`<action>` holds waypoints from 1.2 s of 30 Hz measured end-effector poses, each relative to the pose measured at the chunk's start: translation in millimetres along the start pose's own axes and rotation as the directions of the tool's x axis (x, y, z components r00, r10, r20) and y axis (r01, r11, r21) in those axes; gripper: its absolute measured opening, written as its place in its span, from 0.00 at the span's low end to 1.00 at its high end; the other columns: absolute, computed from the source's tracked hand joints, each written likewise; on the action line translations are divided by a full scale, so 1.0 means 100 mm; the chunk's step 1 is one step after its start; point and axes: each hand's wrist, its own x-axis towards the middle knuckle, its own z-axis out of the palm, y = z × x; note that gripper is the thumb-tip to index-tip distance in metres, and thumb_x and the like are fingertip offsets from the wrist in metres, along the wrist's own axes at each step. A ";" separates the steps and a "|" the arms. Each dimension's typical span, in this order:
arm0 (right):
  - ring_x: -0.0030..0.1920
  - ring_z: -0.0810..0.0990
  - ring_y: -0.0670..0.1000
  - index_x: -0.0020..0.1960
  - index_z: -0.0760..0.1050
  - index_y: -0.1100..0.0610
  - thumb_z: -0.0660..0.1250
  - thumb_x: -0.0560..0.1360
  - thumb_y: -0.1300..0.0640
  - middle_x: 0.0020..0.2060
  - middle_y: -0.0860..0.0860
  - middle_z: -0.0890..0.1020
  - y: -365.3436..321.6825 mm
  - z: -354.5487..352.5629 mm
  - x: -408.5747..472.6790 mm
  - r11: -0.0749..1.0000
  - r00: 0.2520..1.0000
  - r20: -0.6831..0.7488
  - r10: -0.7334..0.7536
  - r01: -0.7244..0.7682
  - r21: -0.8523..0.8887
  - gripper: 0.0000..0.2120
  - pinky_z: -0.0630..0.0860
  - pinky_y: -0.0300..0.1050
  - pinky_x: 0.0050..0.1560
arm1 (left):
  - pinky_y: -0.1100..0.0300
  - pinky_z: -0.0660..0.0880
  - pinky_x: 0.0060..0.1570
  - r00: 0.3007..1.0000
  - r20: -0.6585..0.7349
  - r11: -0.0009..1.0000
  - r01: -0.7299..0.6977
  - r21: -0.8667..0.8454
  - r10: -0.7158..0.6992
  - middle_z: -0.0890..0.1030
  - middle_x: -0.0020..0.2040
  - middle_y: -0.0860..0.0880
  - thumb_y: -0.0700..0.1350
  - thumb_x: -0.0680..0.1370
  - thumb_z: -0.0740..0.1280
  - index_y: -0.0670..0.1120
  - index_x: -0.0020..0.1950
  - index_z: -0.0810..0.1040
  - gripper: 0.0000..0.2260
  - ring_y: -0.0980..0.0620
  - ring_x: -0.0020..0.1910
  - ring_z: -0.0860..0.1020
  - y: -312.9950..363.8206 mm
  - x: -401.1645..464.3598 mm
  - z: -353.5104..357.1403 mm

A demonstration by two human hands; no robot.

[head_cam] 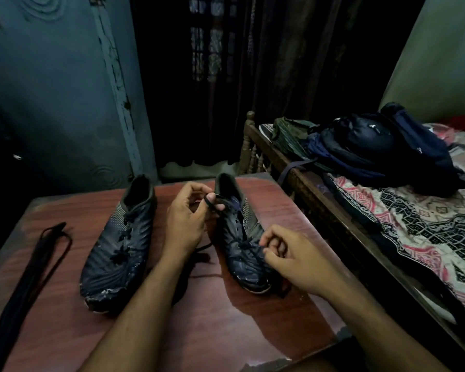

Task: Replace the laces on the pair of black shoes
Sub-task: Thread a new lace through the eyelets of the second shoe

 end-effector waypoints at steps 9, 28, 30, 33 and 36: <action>0.42 0.74 0.45 0.50 0.76 0.46 0.71 0.75 0.51 0.38 0.45 0.73 0.16 0.44 0.67 0.984 0.990 -0.125 -0.071 0.050 -0.169 0.05 0.74 0.48 0.46 | 0.46 0.81 0.44 1.000 -0.004 0.974 0.017 0.228 -0.017 0.84 0.40 0.52 0.39 0.76 0.74 0.52 0.46 0.81 0.08 0.51 0.40 0.83 -0.14 0.04 -0.11; 0.26 0.71 0.43 0.42 0.79 0.51 0.75 0.72 0.56 0.24 0.47 0.75 0.29 0.55 1.63 0.978 0.967 -0.148 -0.208 0.207 -0.025 0.05 0.69 0.41 0.32 | 0.51 0.82 0.51 0.976 -0.173 0.969 0.164 0.184 -0.132 0.86 0.46 0.53 0.36 0.75 0.75 0.49 0.52 0.82 0.10 0.54 0.48 0.85 -0.37 0.20 -0.11; 0.26 0.72 0.43 0.42 0.81 0.50 0.76 0.73 0.55 0.24 0.46 0.76 0.29 0.52 1.66 0.974 0.964 -0.138 -0.229 0.227 -0.028 0.04 0.70 0.41 0.32 | 0.58 0.81 0.49 0.979 -0.166 0.962 0.157 0.223 -0.121 0.86 0.45 0.54 0.36 0.74 0.75 0.49 0.51 0.82 0.10 0.56 0.47 0.84 -0.36 0.20 -0.11; 0.28 0.72 0.42 0.43 0.84 0.48 0.76 0.74 0.52 0.25 0.46 0.76 0.29 0.53 1.68 0.963 0.954 -0.138 -0.268 0.266 -0.030 0.02 0.69 0.39 0.32 | 0.67 0.78 0.45 0.978 -0.169 0.955 0.164 0.247 -0.124 0.86 0.45 0.53 0.35 0.73 0.76 0.48 0.50 0.82 0.11 0.58 0.45 0.84 -0.34 0.20 -0.10; 0.29 0.73 0.41 0.46 0.85 0.47 0.73 0.76 0.49 0.27 0.45 0.77 0.29 0.52 1.67 0.951 0.941 -0.138 -0.310 0.308 -0.036 0.03 0.70 0.39 0.33 | 0.68 0.77 0.43 0.976 -0.176 0.954 0.169 0.246 -0.127 0.86 0.45 0.52 0.34 0.73 0.75 0.48 0.50 0.82 0.11 0.58 0.44 0.84 -0.32 0.20 -0.11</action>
